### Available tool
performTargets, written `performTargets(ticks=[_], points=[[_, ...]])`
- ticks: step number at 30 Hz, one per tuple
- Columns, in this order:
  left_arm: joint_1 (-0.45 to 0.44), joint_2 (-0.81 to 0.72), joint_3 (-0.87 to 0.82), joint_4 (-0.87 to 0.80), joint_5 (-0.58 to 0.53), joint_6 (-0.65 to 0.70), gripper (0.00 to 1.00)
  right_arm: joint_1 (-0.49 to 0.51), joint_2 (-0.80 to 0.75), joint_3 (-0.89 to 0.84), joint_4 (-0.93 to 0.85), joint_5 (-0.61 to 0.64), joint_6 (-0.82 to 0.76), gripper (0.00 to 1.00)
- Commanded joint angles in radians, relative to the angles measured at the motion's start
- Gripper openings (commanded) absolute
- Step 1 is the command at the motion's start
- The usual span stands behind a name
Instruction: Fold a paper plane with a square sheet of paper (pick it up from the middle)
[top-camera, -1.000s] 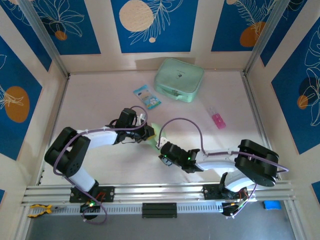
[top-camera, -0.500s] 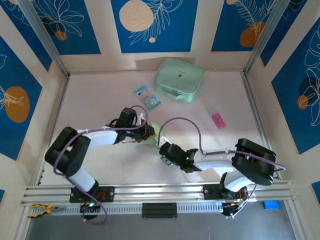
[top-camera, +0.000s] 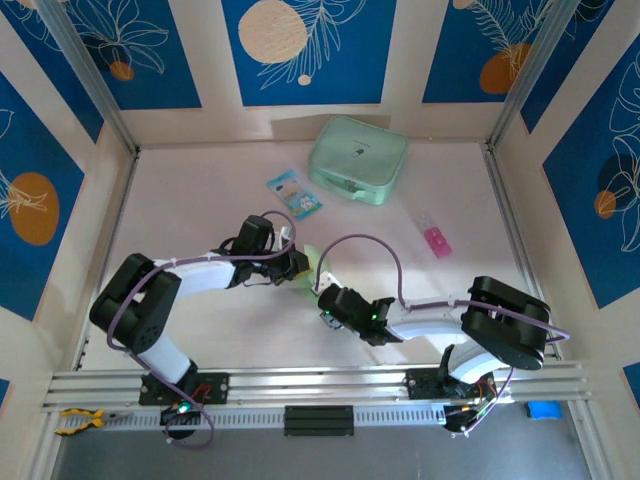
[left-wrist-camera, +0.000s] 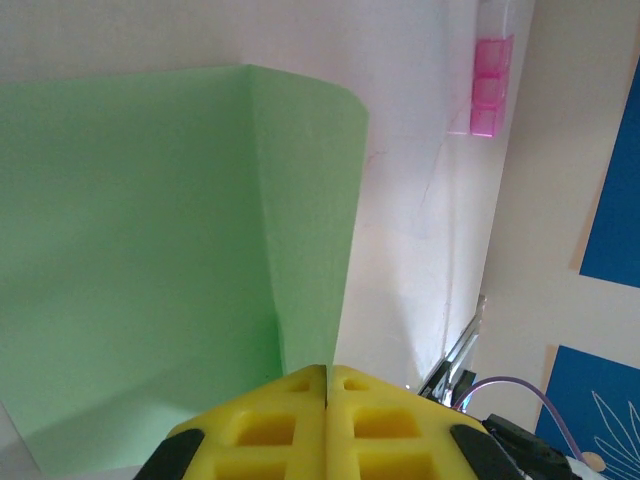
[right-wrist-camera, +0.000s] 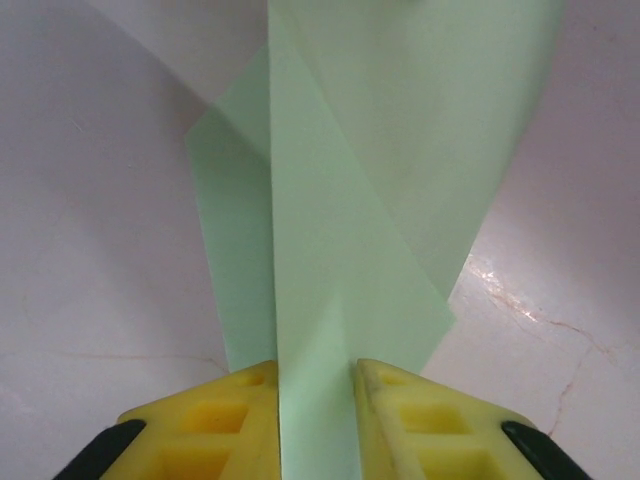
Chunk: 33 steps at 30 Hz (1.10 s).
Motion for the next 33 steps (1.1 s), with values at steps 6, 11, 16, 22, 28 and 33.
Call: performTargets(ticks=[6, 11, 16, 22, 28, 33], points=[[-0.003, 0.002, 0.029, -0.029, 0.020, 0.013, 0.06, 0.007, -0.016, -0.026, 0.039, 0.065, 0.033, 0.30], [-0.002, 0.002, 0.031, -0.030, 0.018, 0.012, 0.06, 0.006, -0.025, -0.038, 0.055, 0.047, 0.033, 0.26], [-0.003, 0.003, 0.029, -0.030, 0.016, 0.012, 0.06, 0.006, -0.020, -0.036, 0.063, 0.020, 0.032, 0.23], [-0.003, 0.002, 0.029, -0.033, 0.015, 0.012, 0.06, 0.003, -0.029, -0.032, 0.068, 0.027, 0.028, 0.24], [-0.002, 0.001, 0.031, -0.034, 0.015, 0.011, 0.06, -0.009, -0.043, -0.046, 0.075, 0.011, 0.043, 0.21], [-0.002, 0.002, 0.032, -0.037, 0.015, 0.012, 0.05, -0.010, -0.036, -0.046, 0.067, 0.005, 0.049, 0.20]])
